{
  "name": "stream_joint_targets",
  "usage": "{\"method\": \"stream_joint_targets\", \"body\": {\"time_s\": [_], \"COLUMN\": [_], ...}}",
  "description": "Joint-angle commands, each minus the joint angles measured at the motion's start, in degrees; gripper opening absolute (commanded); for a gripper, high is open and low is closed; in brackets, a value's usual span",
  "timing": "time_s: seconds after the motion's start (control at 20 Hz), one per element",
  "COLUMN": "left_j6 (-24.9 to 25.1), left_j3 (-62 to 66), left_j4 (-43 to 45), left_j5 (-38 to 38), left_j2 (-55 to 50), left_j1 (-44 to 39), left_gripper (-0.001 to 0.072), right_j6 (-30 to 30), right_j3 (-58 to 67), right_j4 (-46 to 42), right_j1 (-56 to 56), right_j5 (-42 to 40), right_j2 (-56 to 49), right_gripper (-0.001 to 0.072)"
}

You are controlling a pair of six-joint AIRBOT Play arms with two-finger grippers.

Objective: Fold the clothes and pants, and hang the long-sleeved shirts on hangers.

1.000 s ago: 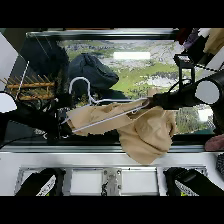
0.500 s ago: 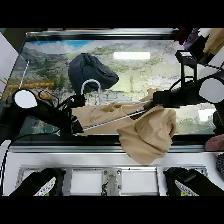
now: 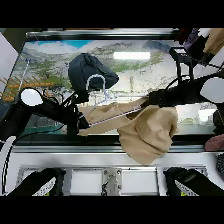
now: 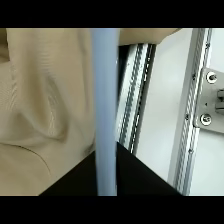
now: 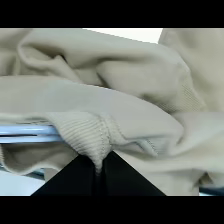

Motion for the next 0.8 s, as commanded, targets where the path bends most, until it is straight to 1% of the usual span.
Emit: {"method": "stream_joint_targets", "body": {"time_s": [0.0,0.1,0.3,0.4,0.5,0.6,0.75], "left_j6": [1.1,1.1,1.2,1.3,1.2,1.2,1.2], "left_j3": [0.1,0.1,0.1,0.1,0.1,0.1,0.1], "left_j4": [-0.5,-0.5,-0.5,-0.3,0.1,0.0,0.0], "left_j5": [0.4,0.3,-0.7,-1.9,-3.4,-5.1,-6.0], "left_j2": [-0.1,-0.1,-0.1,-0.1,0.0,0.0,0.0], "left_j1": [0.0,0.0,0.0,0.0,0.5,1.8,3.3], "left_gripper": [0.0021,0.0021,0.0021,0.0021,0.0021,0.0021,0.0021], "right_j6": [-2.4,-2.6,-5.0,-4.4,-1.1,2.3,5.2], "right_j3": [0.6,0.7,0.7,1.8,3.0,4.5,5.4], "right_j4": [2.5,4.5,8.0,7.7,4.0,-3.2,-12.2], "right_j1": [2.9,5.0,8.7,9.1,9.0,8.9,8.9], "right_j5": [-4.3,-6.4,-12.1,-12.2,-10.8,-5.6,2.6], "right_j2": [-0.1,-0.4,-1.6,-2.3,-2.0,-1.6,-0.7], "right_gripper": [0.0033,0.0033,0.0033,0.0033,0.0033,0.0033,0.0033]}}
